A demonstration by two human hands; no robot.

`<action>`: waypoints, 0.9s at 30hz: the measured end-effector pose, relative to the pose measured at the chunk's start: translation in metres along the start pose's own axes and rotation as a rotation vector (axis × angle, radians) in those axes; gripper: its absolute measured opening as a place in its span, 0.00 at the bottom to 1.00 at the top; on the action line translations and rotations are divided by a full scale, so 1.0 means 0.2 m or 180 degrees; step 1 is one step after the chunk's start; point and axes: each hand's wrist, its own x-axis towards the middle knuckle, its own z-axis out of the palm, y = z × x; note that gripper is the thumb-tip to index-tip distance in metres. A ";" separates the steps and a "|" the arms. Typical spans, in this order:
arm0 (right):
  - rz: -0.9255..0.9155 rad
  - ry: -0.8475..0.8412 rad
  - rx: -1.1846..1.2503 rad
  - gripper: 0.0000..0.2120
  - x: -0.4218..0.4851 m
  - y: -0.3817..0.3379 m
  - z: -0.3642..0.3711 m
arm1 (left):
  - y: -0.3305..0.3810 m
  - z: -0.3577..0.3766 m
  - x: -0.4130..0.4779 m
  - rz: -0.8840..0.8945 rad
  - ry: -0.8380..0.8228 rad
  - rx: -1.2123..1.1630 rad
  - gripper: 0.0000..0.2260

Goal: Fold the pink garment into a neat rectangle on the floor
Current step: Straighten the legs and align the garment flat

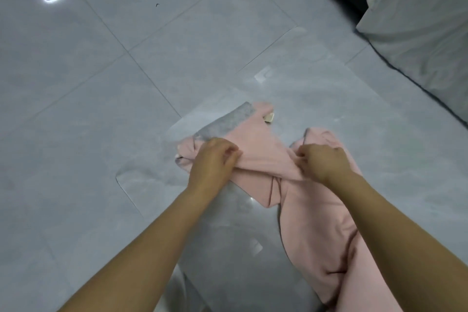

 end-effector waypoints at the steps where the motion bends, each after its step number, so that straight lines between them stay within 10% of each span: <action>1: 0.0097 -0.0144 -0.0140 0.07 0.00 0.01 0.04 | -0.03 0.00 -0.02 -0.0052 0.0288 -0.0034 0.05; 10: -0.0021 0.0888 0.0805 0.23 0.17 -0.32 -0.07 | -0.17 -0.07 0.07 -0.1799 0.1331 -0.0701 0.34; 20: 0.0048 0.0614 0.1565 0.30 0.37 -0.56 -0.05 | -0.27 -0.08 0.09 -0.1626 0.1052 -0.0176 0.11; 27: 0.0363 0.0663 0.1506 0.32 0.38 -0.59 -0.06 | -0.29 -0.11 0.05 -0.1695 0.0809 -0.0213 0.19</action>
